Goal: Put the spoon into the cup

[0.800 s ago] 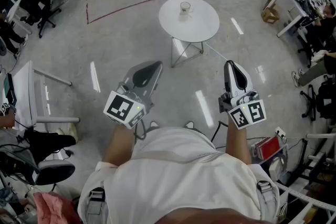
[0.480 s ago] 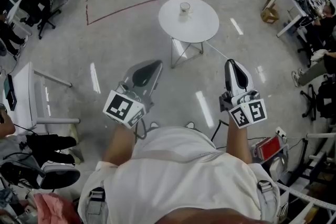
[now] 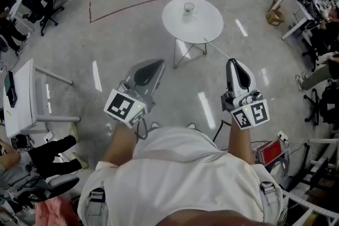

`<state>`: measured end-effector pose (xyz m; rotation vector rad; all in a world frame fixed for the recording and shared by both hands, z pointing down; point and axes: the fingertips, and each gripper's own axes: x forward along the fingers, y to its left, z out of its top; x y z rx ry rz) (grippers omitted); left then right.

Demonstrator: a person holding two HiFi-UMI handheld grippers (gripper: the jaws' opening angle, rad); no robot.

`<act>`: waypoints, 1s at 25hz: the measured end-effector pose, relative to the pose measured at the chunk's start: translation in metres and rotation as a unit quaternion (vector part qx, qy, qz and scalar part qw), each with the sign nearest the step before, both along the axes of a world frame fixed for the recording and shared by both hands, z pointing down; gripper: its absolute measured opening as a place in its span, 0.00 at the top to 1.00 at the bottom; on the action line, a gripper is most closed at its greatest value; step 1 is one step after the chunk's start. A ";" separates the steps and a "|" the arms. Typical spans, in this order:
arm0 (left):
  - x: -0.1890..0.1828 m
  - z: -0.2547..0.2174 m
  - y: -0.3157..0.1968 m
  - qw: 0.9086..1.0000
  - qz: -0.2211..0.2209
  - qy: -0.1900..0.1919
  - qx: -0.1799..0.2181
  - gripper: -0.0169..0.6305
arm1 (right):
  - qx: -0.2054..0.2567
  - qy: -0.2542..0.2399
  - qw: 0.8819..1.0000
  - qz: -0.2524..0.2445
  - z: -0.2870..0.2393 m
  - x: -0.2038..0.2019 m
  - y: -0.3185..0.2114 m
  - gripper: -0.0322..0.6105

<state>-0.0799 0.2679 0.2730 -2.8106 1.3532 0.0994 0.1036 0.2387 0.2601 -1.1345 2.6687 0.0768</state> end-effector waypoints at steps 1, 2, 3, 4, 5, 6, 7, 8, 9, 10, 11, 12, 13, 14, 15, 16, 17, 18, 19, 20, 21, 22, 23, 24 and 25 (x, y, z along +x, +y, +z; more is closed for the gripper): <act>0.002 0.000 -0.001 1.000 0.000 -0.001 -0.001 0.97 | 0.002 0.000 1.000 -0.003 -0.001 0.001 -0.001 0.93; 0.004 0.000 -0.003 1.000 -0.001 -0.002 -0.001 0.97 | 0.001 0.000 1.000 -0.004 0.000 0.003 -0.003 0.93; 0.007 0.000 -0.003 1.000 -0.001 -0.002 -0.001 0.97 | 0.000 -0.001 1.000 -0.004 0.001 0.006 -0.004 0.93; 0.011 0.000 -0.004 1.000 -0.001 -0.002 0.000 0.97 | -0.002 -0.002 1.000 -0.004 0.002 0.010 -0.006 0.93; 0.014 0.000 -0.005 1.000 -0.001 -0.002 0.001 0.97 | -0.004 -0.004 1.000 -0.004 0.002 0.014 -0.007 0.93; 0.018 0.000 -0.006 1.000 -0.002 -0.002 0.001 0.97 | -0.005 -0.007 1.000 -0.003 0.003 0.020 -0.009 0.93; 0.023 -0.001 -0.008 1.000 -0.003 -0.002 0.002 0.97 | -0.006 -0.010 1.000 -0.001 0.003 0.026 -0.011 0.93; 0.029 -0.001 -0.010 1.000 -0.003 -0.002 0.002 0.97 | -0.007 -0.013 1.000 0.001 0.003 0.033 -0.013 0.93; 0.037 -0.001 -0.012 1.000 -0.003 -0.002 0.002 0.97 | -0.008 -0.017 1.000 0.003 0.002 0.041 -0.016 0.93; 0.047 0.000 -0.014 1.000 -0.001 -0.002 0.002 0.97 | -0.009 -0.020 1.000 0.004 0.002 0.051 -0.018 0.93; 0.059 0.001 -0.016 1.000 0.001 -0.003 0.002 0.97 | -0.010 -0.023 1.000 0.005 0.002 0.062 -0.020 0.93; 0.072 0.003 -0.017 1.000 0.002 -0.004 0.002 0.97 | -0.010 -0.024 1.000 0.005 0.003 0.074 -0.022 0.93; 0.084 0.005 -0.018 1.000 0.003 -0.005 0.001 0.97 | -0.011 -0.025 1.000 0.005 0.005 0.086 -0.024 0.93; 0.096 0.008 -0.020 1.000 0.003 -0.005 0.000 0.97 | -0.013 -0.026 1.000 0.005 0.008 0.097 -0.027 0.93; 0.105 0.013 -0.021 1.000 0.003 -0.006 -0.003 0.97 | -0.016 -0.029 0.999 0.005 0.013 0.107 -0.030 0.93; 0.113 0.017 -0.022 1.000 0.002 -0.008 -0.007 0.97 | -0.021 -0.033 0.999 0.004 0.018 0.115 -0.032 0.93; 0.119 0.022 -0.023 1.000 0.001 -0.011 -0.011 0.97 | -0.026 -0.037 0.999 0.004 0.023 0.122 -0.034 0.93; 0.123 0.027 -0.023 1.000 0.001 -0.014 -0.016 0.97 | -0.029 -0.040 0.999 0.003 0.028 0.126 -0.035 0.93; 0.127 0.030 -0.024 1.000 0.001 -0.016 -0.020 0.97 | -0.031 -0.041 0.999 0.003 0.031 0.130 -0.036 0.93; 0.132 0.032 -0.026 1.000 0.001 -0.017 -0.024 0.97 | -0.033 -0.043 0.999 0.004 0.034 0.135 -0.038 0.93; 0.136 0.033 -0.029 0.999 0.002 -0.019 -0.026 0.97 | -0.035 -0.046 0.998 0.004 0.037 0.140 -0.040 0.93; 0.142 0.033 -0.033 0.999 0.003 -0.021 -0.028 0.97 | -0.038 -0.050 0.998 0.006 0.039 0.146 -0.042 0.93; 0.147 0.032 -0.038 0.999 0.005 -0.023 -0.029 0.97 | -0.042 -0.052 0.998 0.007 0.042 0.151 -0.046 0.93; 0.151 0.032 -0.043 0.999 0.008 -0.025 -0.029 0.97 | -0.045 -0.053 0.997 0.009 0.044 0.156 -0.050 0.93; 0.155 0.032 -0.050 0.999 0.011 -0.026 -0.030 0.97 | -0.049 -0.054 0.997 0.012 0.047 0.160 -0.056 0.93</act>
